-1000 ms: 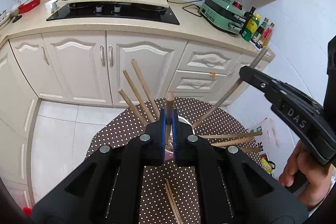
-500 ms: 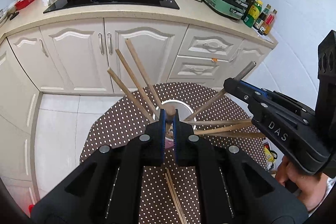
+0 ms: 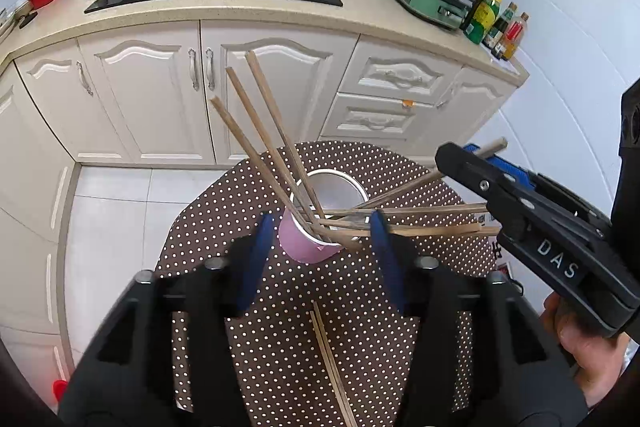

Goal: Organize utensils
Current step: 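Lower the sticks into the pink cup and open both grippers, then move both grippers back down to the last sticks on the table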

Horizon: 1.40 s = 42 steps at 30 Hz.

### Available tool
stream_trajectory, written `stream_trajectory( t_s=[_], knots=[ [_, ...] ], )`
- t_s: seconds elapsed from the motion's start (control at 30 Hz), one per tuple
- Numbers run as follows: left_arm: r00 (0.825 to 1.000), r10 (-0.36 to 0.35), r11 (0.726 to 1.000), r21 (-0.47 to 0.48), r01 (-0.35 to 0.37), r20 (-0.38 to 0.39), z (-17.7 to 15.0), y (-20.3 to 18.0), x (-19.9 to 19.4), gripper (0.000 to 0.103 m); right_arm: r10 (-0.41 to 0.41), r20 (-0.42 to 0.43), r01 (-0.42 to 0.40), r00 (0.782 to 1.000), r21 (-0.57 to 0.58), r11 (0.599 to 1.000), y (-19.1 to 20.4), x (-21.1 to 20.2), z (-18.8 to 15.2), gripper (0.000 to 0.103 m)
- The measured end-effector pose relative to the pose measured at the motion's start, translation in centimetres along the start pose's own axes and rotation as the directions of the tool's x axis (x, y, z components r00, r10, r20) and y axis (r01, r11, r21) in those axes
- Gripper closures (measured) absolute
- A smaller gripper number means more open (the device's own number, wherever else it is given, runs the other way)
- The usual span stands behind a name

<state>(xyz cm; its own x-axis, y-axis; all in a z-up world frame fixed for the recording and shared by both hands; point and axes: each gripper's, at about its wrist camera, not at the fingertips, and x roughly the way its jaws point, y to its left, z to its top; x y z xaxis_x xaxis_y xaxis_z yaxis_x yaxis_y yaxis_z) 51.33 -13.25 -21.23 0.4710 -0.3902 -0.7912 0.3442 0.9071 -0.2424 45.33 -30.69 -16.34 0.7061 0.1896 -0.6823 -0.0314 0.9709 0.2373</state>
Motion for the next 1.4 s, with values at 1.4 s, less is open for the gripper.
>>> stream_trajectory(
  t_s=[1.4],
  knots=[
    [1.0, 0.023, 0.997, 0.077, -0.022, -0.01, -8.4, -0.6, -2.6, 0.042, -0.117, 0.005, 0.115, 0.993, 0.167, 0.979, -0.4, -7.9, -11.7, 0.063]
  ],
)
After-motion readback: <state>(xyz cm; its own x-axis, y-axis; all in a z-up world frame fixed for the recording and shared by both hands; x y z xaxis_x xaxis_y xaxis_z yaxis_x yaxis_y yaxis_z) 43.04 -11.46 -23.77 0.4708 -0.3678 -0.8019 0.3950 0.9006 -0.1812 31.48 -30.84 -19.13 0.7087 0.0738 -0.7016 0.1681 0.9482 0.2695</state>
